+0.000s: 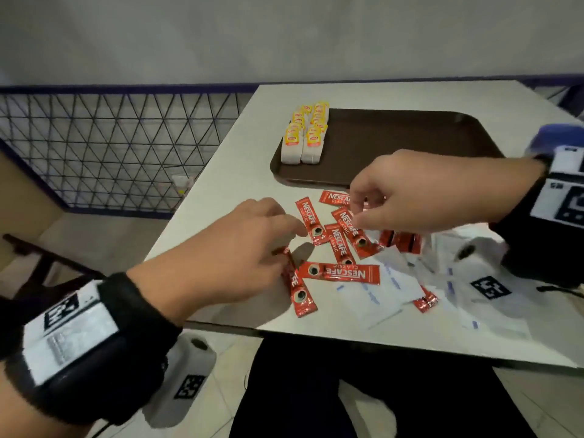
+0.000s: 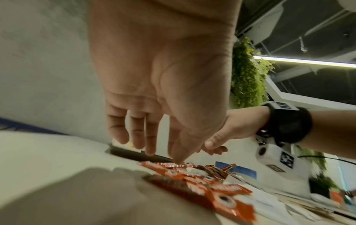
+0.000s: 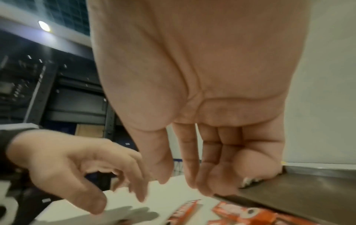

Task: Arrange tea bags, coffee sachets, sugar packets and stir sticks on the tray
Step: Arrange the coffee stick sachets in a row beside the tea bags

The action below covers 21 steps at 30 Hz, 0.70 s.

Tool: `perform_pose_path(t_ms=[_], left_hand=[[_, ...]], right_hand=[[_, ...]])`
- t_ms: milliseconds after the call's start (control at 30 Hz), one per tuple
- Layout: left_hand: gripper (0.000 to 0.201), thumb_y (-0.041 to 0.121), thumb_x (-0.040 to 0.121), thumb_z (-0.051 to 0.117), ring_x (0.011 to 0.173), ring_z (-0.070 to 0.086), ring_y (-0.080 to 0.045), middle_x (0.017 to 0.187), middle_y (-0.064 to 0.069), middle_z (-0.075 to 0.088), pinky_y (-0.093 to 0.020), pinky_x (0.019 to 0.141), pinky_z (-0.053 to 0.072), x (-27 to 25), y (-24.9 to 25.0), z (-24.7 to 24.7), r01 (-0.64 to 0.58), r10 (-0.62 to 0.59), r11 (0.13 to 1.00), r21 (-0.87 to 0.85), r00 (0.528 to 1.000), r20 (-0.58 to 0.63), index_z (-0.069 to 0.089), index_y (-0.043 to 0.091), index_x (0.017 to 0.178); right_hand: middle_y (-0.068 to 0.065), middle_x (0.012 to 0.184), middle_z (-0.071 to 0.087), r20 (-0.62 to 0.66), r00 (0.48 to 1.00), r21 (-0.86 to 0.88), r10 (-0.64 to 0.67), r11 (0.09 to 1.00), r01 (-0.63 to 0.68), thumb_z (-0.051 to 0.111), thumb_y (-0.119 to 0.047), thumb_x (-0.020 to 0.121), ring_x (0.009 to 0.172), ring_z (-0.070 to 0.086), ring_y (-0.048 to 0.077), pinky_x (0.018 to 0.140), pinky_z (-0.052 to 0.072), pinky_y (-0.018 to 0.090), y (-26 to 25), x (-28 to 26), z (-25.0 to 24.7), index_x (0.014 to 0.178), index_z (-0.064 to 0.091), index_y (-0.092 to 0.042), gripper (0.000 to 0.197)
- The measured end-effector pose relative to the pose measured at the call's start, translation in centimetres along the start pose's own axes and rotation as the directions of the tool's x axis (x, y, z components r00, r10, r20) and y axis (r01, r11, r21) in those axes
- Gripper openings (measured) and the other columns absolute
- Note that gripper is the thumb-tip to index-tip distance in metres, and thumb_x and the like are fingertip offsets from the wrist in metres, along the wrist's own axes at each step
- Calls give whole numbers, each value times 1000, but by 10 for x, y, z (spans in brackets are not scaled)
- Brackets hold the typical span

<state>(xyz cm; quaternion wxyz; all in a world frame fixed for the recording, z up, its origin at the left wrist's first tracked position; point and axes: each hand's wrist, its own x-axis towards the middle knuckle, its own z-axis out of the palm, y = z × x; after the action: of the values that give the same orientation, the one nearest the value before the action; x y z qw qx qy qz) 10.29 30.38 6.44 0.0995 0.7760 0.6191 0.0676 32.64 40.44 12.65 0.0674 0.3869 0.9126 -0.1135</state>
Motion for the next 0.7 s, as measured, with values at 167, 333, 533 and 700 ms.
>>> perform_pose_path(t_ms=[167, 333, 533, 700], left_hand=[[50, 34, 81, 50, 120, 40, -12, 131, 12, 49, -30, 104, 37, -21, 9, 26, 6, -6, 1000, -23, 1000, -11, 59, 41, 130], [21, 37, 82, 63, 108, 47, -10, 114, 14, 59, -29, 93, 44, -23, 5, 42, 13, -38, 993, -118, 976, -216, 70, 32, 102], [16, 35, 90, 68, 96, 55, -5, 100, 16, 63, -30, 83, 50, -23, 10, 51, -21, -38, 985, -170, 942, -335, 74, 30, 104], [18, 26, 93, 69, 94, 63, -1, 99, 16, 70, -20, 80, 51, -22, 27, 51, -102, -29, 956, -274, 899, -437, 75, 27, 110]], right_hand=[[-10, 85, 63, -33, 999, -79, -7, 997, 5, 54, -58, 95, 81, 61, 9, 73, 56, 34, -22, -45, 47, 97, 65, -33, 28], [-11, 94, 47, -184, 982, -61, 28, 997, -40, 53, -49, 99, 97, 49, 16, 79, 45, 33, -24, -52, 78, 111, 61, -34, 20], [-10, 97, 48, -289, 957, 53, 31, 998, -17, 54, -43, 101, 102, 43, 12, 81, 40, 29, -22, -54, 84, 116, 67, -34, 22], [-12, 99, 46, -397, 918, 32, 16, 999, -4, 54, -43, 101, 100, 40, 10, 80, 36, 27, -22, -64, 77, 112, 69, -35, 20]])
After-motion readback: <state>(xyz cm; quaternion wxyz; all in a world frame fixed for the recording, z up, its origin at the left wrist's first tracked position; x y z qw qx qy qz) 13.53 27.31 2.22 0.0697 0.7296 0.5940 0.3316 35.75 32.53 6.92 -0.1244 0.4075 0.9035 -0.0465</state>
